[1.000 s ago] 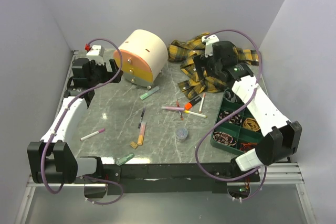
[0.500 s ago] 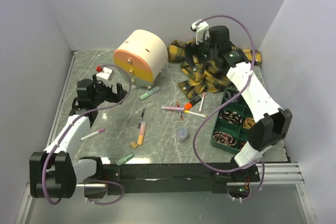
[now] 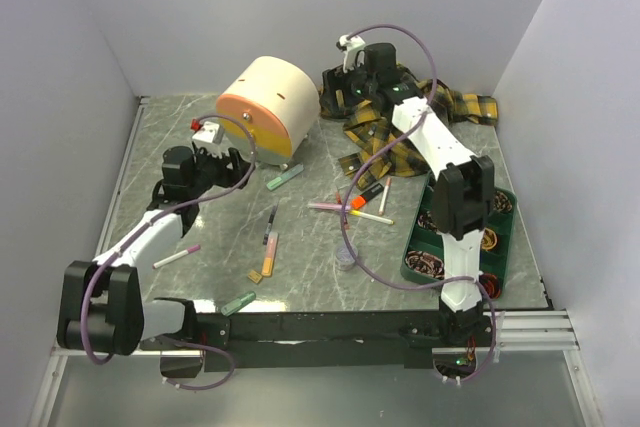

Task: Sort the stationery into containers
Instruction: Open the drawer in the storage box.

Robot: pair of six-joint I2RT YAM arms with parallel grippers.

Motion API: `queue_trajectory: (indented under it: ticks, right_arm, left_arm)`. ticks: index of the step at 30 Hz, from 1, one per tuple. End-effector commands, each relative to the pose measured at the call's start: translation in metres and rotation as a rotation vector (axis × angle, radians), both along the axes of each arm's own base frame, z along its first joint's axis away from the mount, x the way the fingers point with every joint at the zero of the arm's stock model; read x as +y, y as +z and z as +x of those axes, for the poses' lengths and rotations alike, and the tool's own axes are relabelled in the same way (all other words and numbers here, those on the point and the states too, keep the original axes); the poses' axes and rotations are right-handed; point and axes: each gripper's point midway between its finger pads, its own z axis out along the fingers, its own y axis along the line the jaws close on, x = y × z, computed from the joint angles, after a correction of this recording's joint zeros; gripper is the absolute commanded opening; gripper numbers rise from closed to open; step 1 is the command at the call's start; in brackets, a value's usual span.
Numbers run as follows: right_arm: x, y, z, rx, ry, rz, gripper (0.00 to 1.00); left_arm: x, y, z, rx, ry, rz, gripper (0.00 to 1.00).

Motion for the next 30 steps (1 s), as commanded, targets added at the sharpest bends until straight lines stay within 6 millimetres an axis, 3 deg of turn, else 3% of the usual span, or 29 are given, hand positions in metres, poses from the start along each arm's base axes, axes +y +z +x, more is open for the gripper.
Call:
queue_trajectory:
  ticks: [1, 4, 5, 8, 11, 17, 21, 22, 26, 30]
  right_arm:
    - [0.013, 0.048, 0.027, -0.101, 0.037, 0.155, 0.88]
    - [0.016, 0.053, 0.036, -0.052, 0.067, 0.319, 0.78]
    - [0.007, 0.064, 0.048, -0.091, 0.056, 0.372, 0.77]
    - [0.004, 0.068, 0.058, -0.076, 0.054, 0.473, 0.76]
    - [0.008, 0.071, 0.066, -0.105, 0.085, 0.490, 0.77]
    - [0.006, 0.072, 0.091, -0.130, 0.038, 0.572, 0.76]
    - [0.007, 0.069, 0.102, -0.160, 0.021, 0.611, 0.72]
    - [0.005, 0.069, 0.107, -0.167, 0.016, 0.618, 0.72]
    - [0.001, 0.071, 0.114, -0.191, -0.001, 0.634, 0.71]
    - [0.000, 0.056, 0.123, -0.188, -0.017, 0.624, 0.69]
  left_arm:
    - [0.006, -0.003, 0.021, 0.034, 0.138, -0.107, 0.76]
    - [0.000, -0.013, 0.021, 0.160, 0.186, -0.254, 0.72]
    - [-0.004, -0.016, 0.018, 0.223, 0.213, -0.333, 0.72]
    - [-0.005, -0.027, 0.016, 0.343, 0.306, -0.479, 0.70]
    - [-0.010, -0.022, 0.024, 0.387, 0.331, -0.604, 0.72]
    - [0.012, -0.027, 0.044, 0.503, 0.519, -0.847, 0.70]
    - [0.019, -0.040, 0.054, 0.564, 0.605, -0.934, 0.54]
    - [0.016, -0.036, 0.058, 0.553, 0.575, -0.950, 0.54]
    - [0.011, -0.055, 0.062, 0.605, 0.547, -0.983, 0.53]
    - [0.007, -0.057, 0.064, 0.585, 0.507, -0.985, 0.51]
